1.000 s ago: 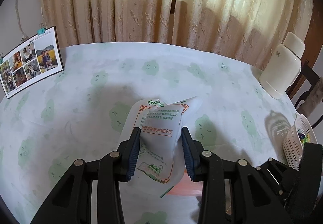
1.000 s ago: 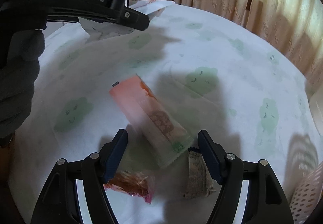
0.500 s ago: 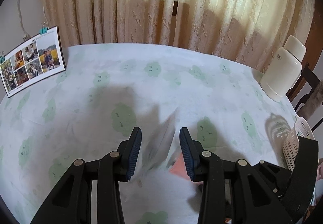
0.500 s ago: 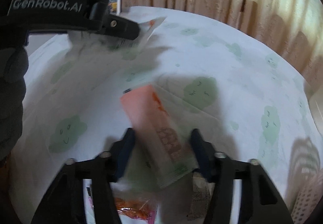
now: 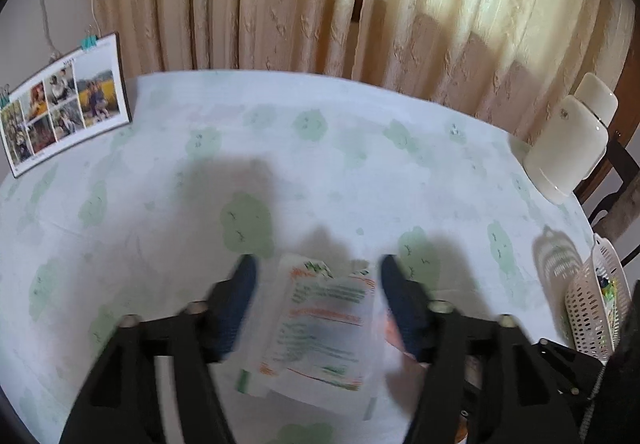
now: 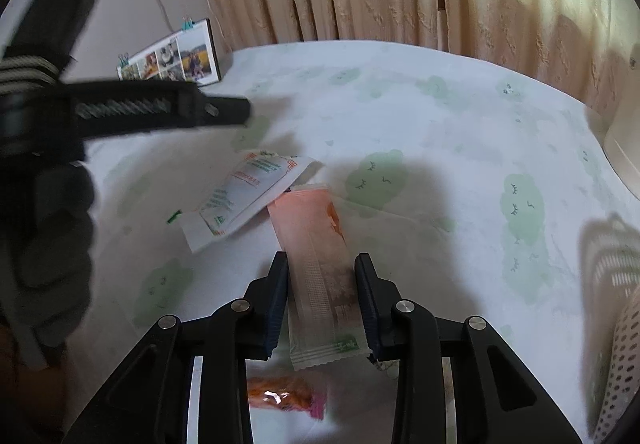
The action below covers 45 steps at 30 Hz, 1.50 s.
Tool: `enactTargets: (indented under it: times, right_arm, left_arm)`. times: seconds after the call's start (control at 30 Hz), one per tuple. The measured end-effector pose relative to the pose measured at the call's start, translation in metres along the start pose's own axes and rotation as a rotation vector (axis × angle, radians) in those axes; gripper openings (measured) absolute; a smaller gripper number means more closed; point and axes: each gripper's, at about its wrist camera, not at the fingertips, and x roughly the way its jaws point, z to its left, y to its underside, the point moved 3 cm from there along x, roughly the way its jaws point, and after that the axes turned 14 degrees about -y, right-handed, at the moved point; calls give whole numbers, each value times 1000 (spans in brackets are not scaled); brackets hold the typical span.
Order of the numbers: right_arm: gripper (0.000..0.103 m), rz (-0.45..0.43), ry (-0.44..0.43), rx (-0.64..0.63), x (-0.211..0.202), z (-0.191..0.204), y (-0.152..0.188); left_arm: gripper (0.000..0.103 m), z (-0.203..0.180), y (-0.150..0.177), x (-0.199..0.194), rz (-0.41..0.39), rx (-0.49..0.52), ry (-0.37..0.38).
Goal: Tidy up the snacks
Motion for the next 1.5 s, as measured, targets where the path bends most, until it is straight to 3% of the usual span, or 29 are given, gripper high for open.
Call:
enactTargets:
  times: [0.13,0.3,0.7,0.77,0.83,0.87,0.97,1.5]
  right_arm:
    - [34,-17,21,0,-6,2,1]
    - [34,-38,67,48,-14,-12,4]
    - [34,-122,109,150,-40,-41,-2]
    - [34,-133,106,153,-43,-41,-2]
    - [34,-147,96,156,-45,-40,-4]
    - [34,-156,89,158,-47,-39,-4]
    - [34,-190,80,162,-55,-37,-4]
    - [34,-355,43,213,-104,-42,-8]
  left_arm:
    - [77,-15,8,9,19,85,-34]
    - [77,-21,17,26,39,150,-132]
    - [86,-32,31,46,87,224,-139]
    - [81,-33,31,46,85,232,-127]
    - [49,-34,31,42,86,234,-85]
    - [41,-36,31,40,85,238,-81]
    - [39,-38,32,38,73,249,-105]
    - [39,-42,22,-6,-22,210,-45]
